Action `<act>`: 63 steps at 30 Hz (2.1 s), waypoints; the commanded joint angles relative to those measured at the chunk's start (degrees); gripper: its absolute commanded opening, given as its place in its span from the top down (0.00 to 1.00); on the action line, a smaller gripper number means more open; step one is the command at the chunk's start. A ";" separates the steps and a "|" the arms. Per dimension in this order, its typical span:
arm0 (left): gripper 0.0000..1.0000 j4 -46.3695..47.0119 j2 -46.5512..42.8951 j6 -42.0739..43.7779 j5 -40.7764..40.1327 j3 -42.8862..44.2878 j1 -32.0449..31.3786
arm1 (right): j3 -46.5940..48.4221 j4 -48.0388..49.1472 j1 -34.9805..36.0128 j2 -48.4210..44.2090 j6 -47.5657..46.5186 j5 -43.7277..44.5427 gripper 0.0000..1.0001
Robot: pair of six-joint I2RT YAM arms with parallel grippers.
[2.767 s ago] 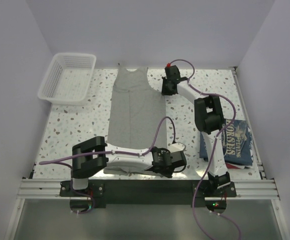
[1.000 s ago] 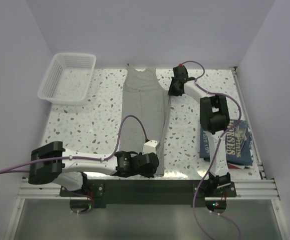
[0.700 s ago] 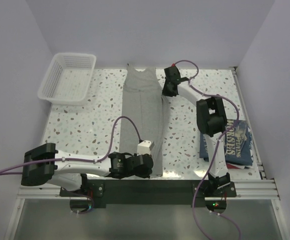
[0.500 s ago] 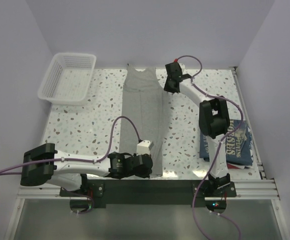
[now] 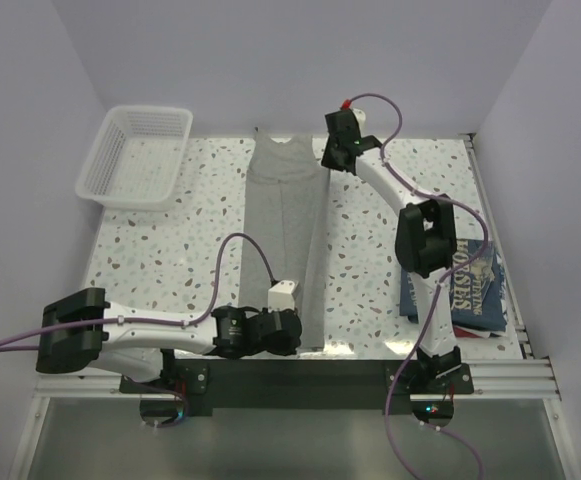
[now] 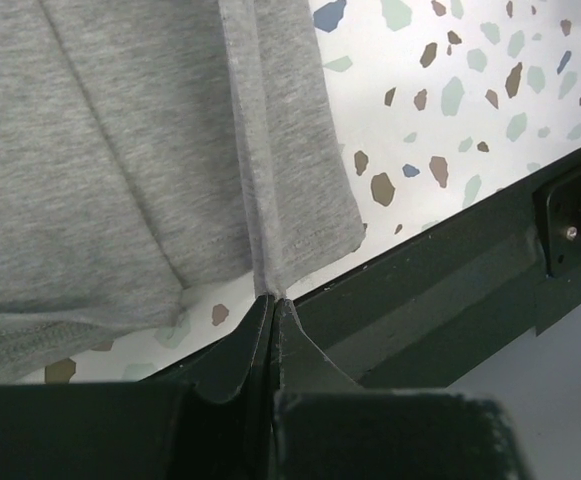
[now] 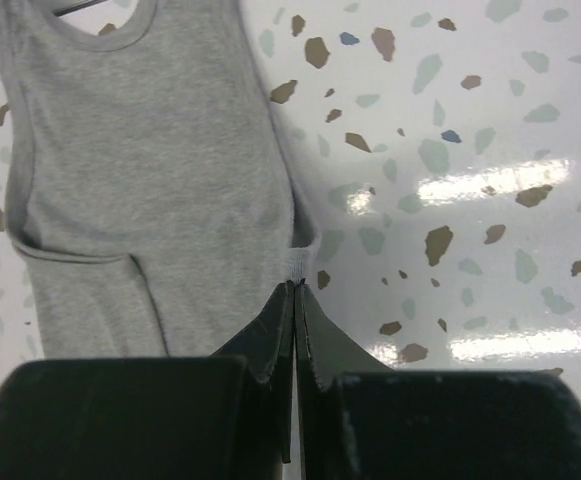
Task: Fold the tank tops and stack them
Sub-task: Fold the tank top
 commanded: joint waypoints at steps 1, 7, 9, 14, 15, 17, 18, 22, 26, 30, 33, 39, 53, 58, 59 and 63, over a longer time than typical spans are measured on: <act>1.00 -1.80 -2.10 -2.46 -2.39 -0.93 -0.56 | 3.94 0.40 1.73 2.14 0.09 -0.96 1.00; 1.00 -3.83 -3.15 -4.31 -2.92 -2.16 -0.91 | 7.80 0.57 4.02 6.18 0.44 -2.19 1.00; 1.00 -4.36 -3.50 -5.01 -3.10 -2.68 -1.09 | 8.68 1.19 4.89 6.97 0.53 -2.46 1.00; 1.00 -5.68 -3.94 -6.59 -3.54 -3.30 -1.71 | 10.35 2.07 6.39 9.43 0.97 -2.81 1.00; 1.00 -5.85 -3.86 -6.68 -3.54 -3.48 -1.97 | 11.05 2.16 6.74 9.78 0.97 -3.07 1.00; 1.00 -6.38 -4.12 -7.38 -3.80 -3.57 -2.14 | 12.02 2.24 7.18 10.83 1.06 -3.16 1.00; 1.00 -6.47 -4.03 -7.65 -3.89 -3.65 -2.41 | 12.29 2.33 7.36 11.10 1.15 -3.33 1.00; 1.00 -6.99 -4.30 -8.35 -4.15 -3.92 -2.76 | 12.38 3.47 8.15 11.81 1.24 -3.25 1.00; 1.00 -7.17 -4.56 -8.97 -4.33 -4.09 -3.02 | 12.38 4.79 9.03 12.33 1.24 -3.42 1.00; 1.00 -7.70 -4.56 -9.67 -4.42 -4.27 -3.11 | 13.61 5.06 9.56 13.91 1.24 -3.95 1.00; 1.00 -7.79 -4.65 -9.85 -4.59 -4.36 -3.20 | 13.78 5.50 9.91 14.44 1.24 -4.04 1.00; 1.00 -7.79 -4.65 -10.11 -4.59 -4.45 -3.29 | 13.35 6.81 10.17 15.15 1.32 -5.00 1.00; 0.64 -10.24 -5.70 -9.85 -7.22 -2.17 -3.46 | 13.52 8.49 10.35 13.83 0.71 -7.99 0.58; 0.57 -13.66 -8.42 -7.92 -10.12 2.74 -3.55 | 14.75 6.91 10.26 10.50 -0.87 -8.61 0.50; 0.57 -14.37 -8.86 -7.48 -11.35 3.81 -3.47 | 15.27 5.86 10.17 9.97 -1.14 -8.52 0.50; 0.55 -21.13 -10.54 -6.34 -15.58 10.22 -0.93 | 11.69 2.86 9.38 4.70 -1.49 -8.17 0.50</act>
